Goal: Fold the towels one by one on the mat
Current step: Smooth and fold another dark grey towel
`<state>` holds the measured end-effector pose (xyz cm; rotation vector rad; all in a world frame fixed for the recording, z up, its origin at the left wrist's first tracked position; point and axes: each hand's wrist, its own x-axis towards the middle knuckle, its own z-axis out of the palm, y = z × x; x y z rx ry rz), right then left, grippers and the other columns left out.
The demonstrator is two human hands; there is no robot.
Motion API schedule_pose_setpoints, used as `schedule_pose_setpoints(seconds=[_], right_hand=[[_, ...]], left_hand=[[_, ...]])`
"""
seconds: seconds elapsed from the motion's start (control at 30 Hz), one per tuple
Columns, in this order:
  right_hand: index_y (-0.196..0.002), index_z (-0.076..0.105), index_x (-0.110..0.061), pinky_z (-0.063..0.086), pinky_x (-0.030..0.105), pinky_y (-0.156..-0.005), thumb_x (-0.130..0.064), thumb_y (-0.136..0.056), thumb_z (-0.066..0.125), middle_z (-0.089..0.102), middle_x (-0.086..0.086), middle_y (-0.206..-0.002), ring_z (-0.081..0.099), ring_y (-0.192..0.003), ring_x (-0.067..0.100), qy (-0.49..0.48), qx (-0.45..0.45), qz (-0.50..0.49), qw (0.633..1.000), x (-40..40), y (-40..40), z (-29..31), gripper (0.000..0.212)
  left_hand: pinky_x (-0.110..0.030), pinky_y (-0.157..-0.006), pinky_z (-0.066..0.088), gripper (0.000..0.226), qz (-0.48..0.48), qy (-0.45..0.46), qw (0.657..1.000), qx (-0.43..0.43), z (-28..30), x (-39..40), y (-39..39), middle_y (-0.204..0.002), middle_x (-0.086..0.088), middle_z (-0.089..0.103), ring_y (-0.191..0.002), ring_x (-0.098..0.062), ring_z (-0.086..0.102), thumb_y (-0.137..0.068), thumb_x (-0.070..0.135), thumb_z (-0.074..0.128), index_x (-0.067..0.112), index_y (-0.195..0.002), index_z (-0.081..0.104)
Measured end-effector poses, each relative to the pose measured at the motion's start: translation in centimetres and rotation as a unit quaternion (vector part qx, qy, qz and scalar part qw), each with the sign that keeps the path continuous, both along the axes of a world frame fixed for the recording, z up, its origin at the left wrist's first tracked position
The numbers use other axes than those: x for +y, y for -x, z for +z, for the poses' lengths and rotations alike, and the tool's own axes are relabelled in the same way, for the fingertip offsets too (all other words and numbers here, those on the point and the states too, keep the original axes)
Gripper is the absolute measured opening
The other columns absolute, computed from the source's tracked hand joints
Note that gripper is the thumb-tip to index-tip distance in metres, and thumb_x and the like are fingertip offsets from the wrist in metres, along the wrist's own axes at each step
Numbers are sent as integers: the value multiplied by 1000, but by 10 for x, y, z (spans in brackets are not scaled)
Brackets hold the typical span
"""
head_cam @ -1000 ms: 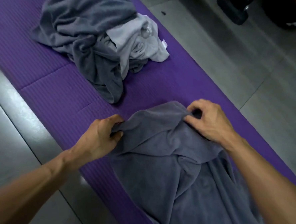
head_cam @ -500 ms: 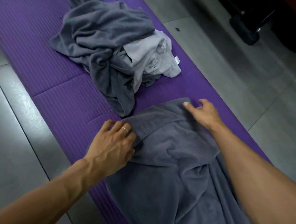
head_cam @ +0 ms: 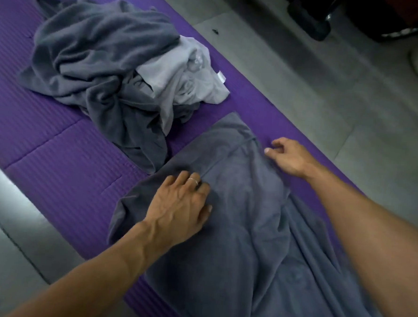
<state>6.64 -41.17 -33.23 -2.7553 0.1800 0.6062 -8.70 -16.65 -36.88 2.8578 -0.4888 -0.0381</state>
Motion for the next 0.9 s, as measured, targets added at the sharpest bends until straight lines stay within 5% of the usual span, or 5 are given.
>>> schedule_pose_setpoints(seconds=[0.27, 0.43, 0.53, 0.8, 0.9], right_hand=[[-122, 60, -22, 47, 31, -92, -38, -90, 63, 67, -8, -93, 62, -97, 18, 8, 18, -140, 990, -121, 135, -6, 36], [-71, 55, -25, 37, 28, -61, -17, -82, 66, 56, -10, -63, 56, -71, 20, 25, -45, -132, 990, -145, 173, -6, 17], [-79, 61, -21, 40, 26, -69, -18, -79, 67, 61, -4, -72, 57, -76, 20, 16, -224, -236, 945, -179, 166, 8, 7], [-142, 42, -20, 39, 46, -105, -28, -95, 48, 47, 6, -144, 46, -130, 28, 118, -5, -124, 985, -265, 222, -12, 48], [-143, 42, -24, 37, 40, -101, -38, -94, 52, 41, 0, -142, 41, -130, 23, 159, 7, -50, 986, -275, 248, -19, 52]], left_hand=[[-39, -80, 49, 42, -183, 87, 977, -62, 7, -126, -37, -107, -5, 65, -103, -27, 59, -83, 38, 49, 15, -114, 65], [-43, -111, 26, 57, -248, 35, 967, -48, 9, -180, -59, -141, -8, 48, -139, -27, 33, -89, 33, 54, 15, -142, 41], [-41, -116, 14, 78, -266, -80, 961, -18, -1, -192, -71, -153, -4, 30, -145, -25, 20, -90, 40, 55, 19, -153, 14], [-41, -114, 23, 84, -271, -31, 960, 65, 9, -251, -72, -146, -11, 40, -136, -28, 36, -86, 36, 58, 15, -154, 12], [-44, -113, 28, 84, -290, -8, 951, 105, 14, -288, -62, -143, -13, 44, -133, -31, 40, -92, 42, 54, 16, -154, 3]])
